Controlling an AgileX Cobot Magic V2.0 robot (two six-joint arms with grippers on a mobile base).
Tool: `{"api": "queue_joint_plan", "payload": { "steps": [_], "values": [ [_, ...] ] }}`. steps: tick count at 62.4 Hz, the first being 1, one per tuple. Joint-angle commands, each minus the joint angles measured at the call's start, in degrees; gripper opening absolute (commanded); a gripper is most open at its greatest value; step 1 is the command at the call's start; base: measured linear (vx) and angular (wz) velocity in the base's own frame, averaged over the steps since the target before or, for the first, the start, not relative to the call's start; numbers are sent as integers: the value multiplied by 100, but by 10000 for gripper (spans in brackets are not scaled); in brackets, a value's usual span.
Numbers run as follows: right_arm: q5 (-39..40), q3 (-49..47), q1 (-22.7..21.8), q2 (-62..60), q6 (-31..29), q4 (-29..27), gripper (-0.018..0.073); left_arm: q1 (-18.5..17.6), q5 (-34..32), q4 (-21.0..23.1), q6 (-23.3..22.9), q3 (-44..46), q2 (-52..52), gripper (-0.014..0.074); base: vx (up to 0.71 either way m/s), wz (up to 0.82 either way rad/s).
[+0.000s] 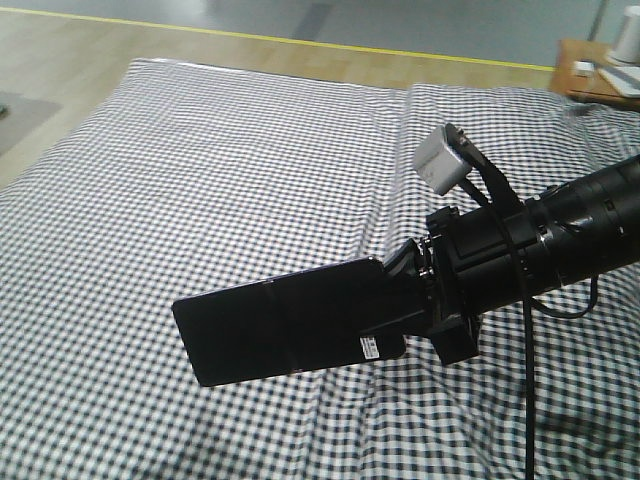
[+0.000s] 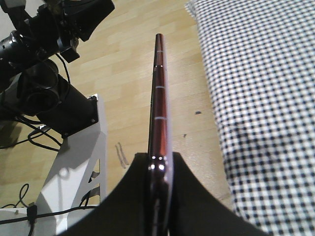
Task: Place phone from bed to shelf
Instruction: 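Hold the phone in the right gripper while the base turns away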
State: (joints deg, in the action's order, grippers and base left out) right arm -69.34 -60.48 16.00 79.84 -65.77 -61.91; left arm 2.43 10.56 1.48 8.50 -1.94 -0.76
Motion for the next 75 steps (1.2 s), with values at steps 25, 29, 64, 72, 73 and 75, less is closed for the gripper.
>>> {"api": "queue_joint_plan", "payload": {
  "steps": [25,29,64,72,73,75],
  "values": [
    [-440,-145,-11,-195,-55,-494,-2,-20,-415,52,-33,122,-77,1,-14,52],
    [-440,-145,-11,-195,-55,-494,-2,-20,-415,52,-33,122,-77,1,-14,53],
    [-440,-145,-11,-195,-55,-494,-2,-20,-415,52,-33,122,-77,1,-14,55],
    [-440,-145,-11,-195,-55,-494,-2,-20,-415,52,-33,122,-77,1,-14,55],
    [-440,-145,-11,-195,-55,-494,-2,-20,-415,52,-33,122,-77,1,-14,54],
    [-440,-145,-11,-195,-55,-494,-2,-20,-415,52,-33,122,-77,1,-14,54]
  ]
}}
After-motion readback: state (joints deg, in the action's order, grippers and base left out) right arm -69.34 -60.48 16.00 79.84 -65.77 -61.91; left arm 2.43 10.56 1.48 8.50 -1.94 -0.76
